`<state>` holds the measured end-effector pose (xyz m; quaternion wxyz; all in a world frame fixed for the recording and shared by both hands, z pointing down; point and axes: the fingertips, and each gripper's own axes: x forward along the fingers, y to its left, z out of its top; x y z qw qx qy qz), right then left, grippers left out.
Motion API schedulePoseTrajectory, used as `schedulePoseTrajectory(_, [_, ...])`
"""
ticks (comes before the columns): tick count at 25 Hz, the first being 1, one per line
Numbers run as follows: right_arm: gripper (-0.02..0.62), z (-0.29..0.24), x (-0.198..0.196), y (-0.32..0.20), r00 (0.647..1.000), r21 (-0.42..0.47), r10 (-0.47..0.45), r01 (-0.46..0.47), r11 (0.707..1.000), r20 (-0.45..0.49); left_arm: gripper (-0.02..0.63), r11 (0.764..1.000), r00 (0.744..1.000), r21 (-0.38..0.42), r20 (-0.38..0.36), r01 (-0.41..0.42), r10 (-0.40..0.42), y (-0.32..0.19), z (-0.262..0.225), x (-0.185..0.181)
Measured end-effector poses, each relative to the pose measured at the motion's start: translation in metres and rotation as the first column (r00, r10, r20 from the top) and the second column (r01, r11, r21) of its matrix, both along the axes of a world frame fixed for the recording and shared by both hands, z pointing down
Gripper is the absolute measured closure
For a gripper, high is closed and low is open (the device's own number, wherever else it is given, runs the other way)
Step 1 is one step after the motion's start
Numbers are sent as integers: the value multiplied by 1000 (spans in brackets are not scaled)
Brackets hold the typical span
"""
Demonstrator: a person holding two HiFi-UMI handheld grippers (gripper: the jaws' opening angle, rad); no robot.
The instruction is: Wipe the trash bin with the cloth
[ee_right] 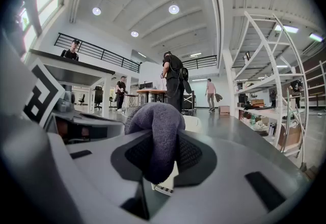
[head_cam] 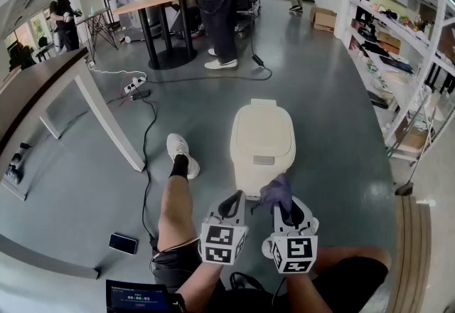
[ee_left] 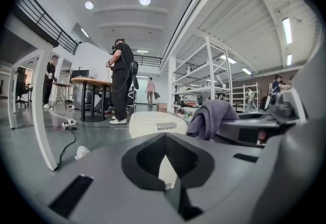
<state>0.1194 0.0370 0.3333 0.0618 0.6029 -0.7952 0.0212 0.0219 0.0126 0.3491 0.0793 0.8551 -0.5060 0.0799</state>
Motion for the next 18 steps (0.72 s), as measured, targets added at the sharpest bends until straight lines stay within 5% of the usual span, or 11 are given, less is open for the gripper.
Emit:
schedulePoseTrajectory(12, [506, -22, -11, -61, 1000, 14, -12, 12, 1000, -13, 609, 999, 998, 0, -23, 53, -53, -68, -29, -21])
schedulePoseTrajectory(18, [506, -39, -13, -111, 998, -55, -47, 45, 997, -39, 609, 999, 999, 44, 45, 23, -25, -126, -80, -25])
